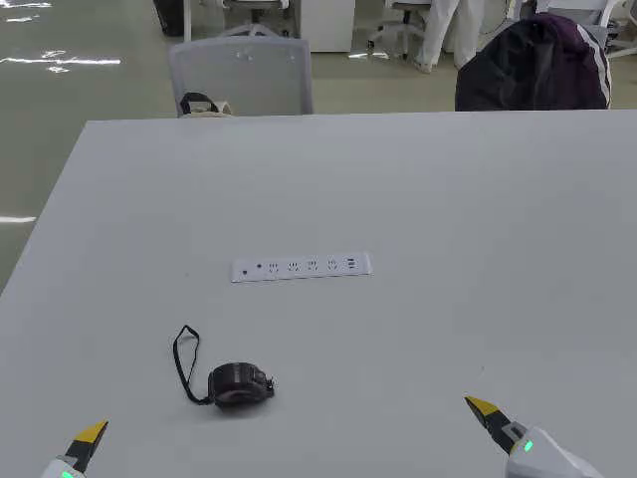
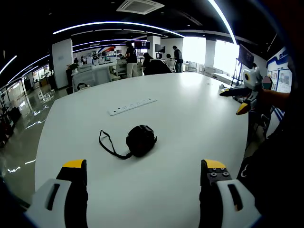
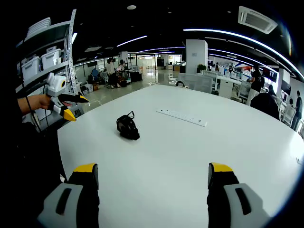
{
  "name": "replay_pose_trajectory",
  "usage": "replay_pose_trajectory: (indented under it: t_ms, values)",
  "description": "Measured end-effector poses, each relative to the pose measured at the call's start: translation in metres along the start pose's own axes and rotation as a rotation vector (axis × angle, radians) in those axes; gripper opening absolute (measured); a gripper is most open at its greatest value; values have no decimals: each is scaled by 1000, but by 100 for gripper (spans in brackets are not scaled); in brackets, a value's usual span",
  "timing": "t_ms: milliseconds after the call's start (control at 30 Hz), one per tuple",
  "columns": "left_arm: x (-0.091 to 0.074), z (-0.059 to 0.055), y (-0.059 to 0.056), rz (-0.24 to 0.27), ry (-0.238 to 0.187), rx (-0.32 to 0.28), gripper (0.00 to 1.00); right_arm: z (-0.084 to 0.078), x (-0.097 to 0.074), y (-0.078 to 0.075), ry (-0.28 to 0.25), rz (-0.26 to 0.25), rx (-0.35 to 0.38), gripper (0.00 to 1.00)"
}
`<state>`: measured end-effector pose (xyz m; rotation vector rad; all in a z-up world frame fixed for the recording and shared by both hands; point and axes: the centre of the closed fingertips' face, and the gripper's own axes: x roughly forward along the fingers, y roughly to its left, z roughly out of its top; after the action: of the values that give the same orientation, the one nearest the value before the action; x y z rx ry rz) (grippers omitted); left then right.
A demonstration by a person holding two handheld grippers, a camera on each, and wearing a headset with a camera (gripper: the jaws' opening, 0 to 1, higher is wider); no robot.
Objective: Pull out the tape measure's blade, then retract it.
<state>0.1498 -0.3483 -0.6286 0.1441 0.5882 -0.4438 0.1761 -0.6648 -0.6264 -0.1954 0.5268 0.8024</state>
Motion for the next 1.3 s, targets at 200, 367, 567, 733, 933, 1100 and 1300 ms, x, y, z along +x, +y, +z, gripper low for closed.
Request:
replay_pose_trajectory:
  t_ms: [200,367,567,733,933,1100,1300]
  values:
    - [-1,2,0,3,-9,0,99,1,-1,-1,-2,2,-4,98]
    - [-1,-3,3,5,-4,-5,99,0,-1,-1,4,8,-4,97]
    - [-1,-4,1,4,2,-6,99,-2,0,-1,11,13,-3,97]
    - [1,-1,2,6,-2,-8,99,-2,1,-2,14,20,-2,97]
    - [10,1,1,-22,7,20,99,-4,5,0,24,65,-14,96]
    - [20,2,3,-46,11,37,99,-6,8,-1,43,98,-24,94]
    - [33,1,4,-74,27,61,99,-6,13,-2,50,138,-42,93]
